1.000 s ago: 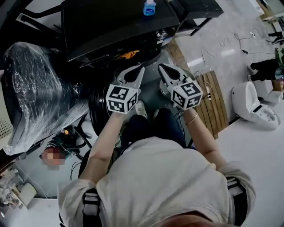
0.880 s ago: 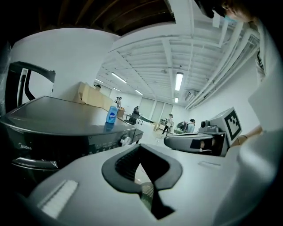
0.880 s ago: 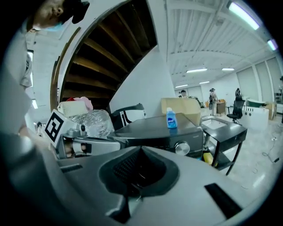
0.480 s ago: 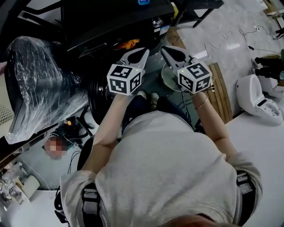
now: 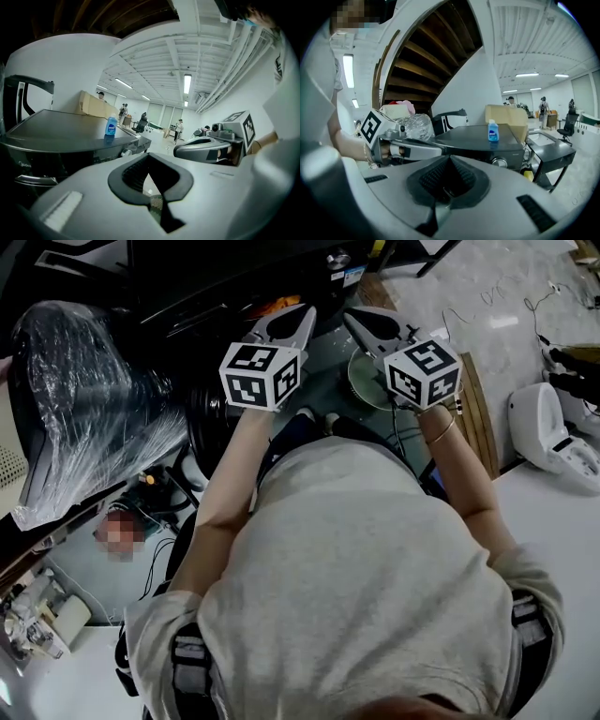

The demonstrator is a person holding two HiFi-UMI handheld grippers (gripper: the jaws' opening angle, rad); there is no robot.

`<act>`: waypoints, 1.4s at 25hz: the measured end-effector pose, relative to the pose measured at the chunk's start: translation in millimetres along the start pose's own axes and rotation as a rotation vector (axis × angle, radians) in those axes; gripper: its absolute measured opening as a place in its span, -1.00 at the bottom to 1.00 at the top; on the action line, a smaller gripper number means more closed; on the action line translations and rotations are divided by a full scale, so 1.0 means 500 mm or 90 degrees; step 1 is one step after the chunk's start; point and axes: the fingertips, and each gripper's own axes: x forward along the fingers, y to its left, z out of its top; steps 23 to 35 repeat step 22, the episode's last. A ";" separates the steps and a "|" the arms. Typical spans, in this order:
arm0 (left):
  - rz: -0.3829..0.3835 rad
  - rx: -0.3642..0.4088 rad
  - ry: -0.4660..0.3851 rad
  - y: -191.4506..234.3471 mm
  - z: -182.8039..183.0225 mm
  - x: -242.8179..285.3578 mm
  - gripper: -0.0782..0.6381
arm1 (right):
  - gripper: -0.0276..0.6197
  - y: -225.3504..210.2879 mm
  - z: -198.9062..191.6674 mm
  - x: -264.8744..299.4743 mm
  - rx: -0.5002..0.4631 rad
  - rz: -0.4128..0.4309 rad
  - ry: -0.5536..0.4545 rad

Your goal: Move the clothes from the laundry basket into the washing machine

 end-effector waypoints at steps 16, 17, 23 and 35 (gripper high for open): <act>-0.022 -0.036 0.020 -0.025 -0.048 -0.001 -0.76 | -0.89 0.029 -0.010 -0.021 -0.104 0.027 0.085; -0.025 -0.037 0.020 -0.029 -0.047 -0.001 -0.76 | -0.89 0.029 -0.014 -0.025 -0.112 0.028 0.092; -0.039 -0.023 0.020 -0.040 -0.037 -0.004 -0.76 | -0.89 0.021 -0.017 -0.040 -0.116 0.012 0.097; -0.039 -0.023 0.020 -0.040 -0.037 -0.004 -0.76 | -0.89 0.021 -0.017 -0.040 -0.116 0.012 0.097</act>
